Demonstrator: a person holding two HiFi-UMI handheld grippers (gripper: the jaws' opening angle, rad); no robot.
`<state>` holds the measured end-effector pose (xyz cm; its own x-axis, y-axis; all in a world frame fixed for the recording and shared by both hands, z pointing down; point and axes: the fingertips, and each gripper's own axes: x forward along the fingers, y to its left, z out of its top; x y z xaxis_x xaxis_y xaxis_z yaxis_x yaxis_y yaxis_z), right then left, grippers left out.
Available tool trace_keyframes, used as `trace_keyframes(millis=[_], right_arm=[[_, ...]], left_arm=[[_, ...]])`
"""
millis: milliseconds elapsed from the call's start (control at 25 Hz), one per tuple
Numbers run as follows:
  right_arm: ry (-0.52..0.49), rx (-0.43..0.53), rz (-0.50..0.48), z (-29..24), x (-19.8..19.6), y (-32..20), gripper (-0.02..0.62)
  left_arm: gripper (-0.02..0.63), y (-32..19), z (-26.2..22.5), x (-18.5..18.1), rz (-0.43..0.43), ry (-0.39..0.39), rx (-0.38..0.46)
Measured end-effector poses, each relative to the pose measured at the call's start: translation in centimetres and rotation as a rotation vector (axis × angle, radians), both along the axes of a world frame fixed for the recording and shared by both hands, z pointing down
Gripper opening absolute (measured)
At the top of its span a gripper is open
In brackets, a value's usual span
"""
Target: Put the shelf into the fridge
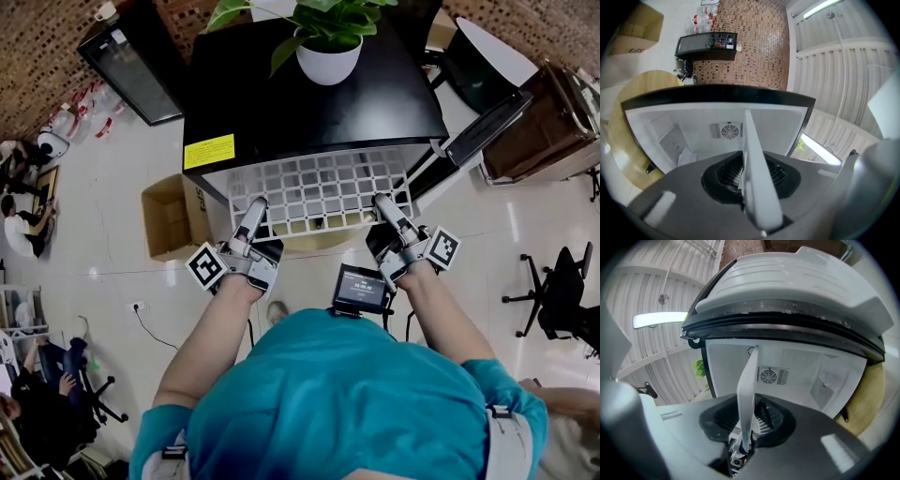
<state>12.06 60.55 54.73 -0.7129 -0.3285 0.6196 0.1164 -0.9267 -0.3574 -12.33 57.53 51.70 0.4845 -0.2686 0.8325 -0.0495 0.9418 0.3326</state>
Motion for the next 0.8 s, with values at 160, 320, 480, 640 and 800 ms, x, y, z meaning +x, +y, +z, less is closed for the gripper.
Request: trace_keyframes(millis=[160, 320, 480, 640, 800], right_arm=[[-0.008, -0.017, -0.068, 0.5, -0.2, 0.3, 0.029], [-0.005, -0.023, -0.056, 0.9, -0.3, 0.2, 0.028], [0.01, -0.023, -0.058, 2.5, -0.6, -0.2, 0.039], [0.044, -0.019, -0.062, 4.2, -0.9, -0.5, 0.044], [0.101, -0.025, -0.052, 5.9, -1.2, -0.9, 0.048]], left_arm=[[0.011, 1.3, -1.6, 3.2, 0.141, 0.091, -0.029], [0.028, 1.9, -0.9, 3.3, 0.192, 0.09, -0.05], [0.028, 1.6, 0.4, 2.8, 0.21, 0.078, -0.064], [0.028, 1.6, 2.1, 2.2, 0.229, 0.062, -0.086], [0.032, 1.3, 3.9, 1.7, 0.222, 0.027, -0.108]])
